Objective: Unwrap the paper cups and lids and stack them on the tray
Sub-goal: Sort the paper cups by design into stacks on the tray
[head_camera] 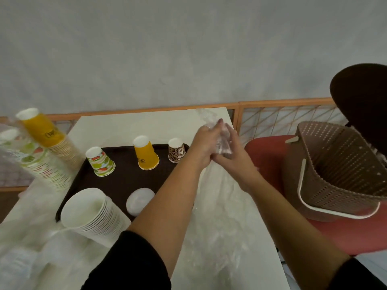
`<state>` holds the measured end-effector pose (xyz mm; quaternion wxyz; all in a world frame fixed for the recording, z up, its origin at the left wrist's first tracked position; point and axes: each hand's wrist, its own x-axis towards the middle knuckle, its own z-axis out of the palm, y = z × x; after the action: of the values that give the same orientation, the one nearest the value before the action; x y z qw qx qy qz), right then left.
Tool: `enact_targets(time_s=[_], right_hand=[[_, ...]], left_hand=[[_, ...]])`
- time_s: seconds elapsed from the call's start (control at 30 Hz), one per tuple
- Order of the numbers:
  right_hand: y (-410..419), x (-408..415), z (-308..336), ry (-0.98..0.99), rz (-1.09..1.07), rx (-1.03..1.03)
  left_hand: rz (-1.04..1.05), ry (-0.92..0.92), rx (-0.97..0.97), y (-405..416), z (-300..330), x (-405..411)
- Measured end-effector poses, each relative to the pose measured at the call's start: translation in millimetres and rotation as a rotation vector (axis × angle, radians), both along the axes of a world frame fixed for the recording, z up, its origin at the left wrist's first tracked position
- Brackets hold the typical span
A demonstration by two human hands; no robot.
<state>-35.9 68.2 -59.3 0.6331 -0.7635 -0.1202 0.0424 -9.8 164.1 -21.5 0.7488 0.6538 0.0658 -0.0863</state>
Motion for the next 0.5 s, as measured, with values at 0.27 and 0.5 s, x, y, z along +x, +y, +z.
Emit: enact_targets(time_s=[0.27,0.5], right_hand=[[5,-26,-61,-0.098,-0.036,-0.128],[-8,-51,-121,0.092,-0.153,-0.131]], left_hand=[[0.314,-0.027,-0.23,4,1,53],[0.302,-0.065,0.144,4,-13,97]])
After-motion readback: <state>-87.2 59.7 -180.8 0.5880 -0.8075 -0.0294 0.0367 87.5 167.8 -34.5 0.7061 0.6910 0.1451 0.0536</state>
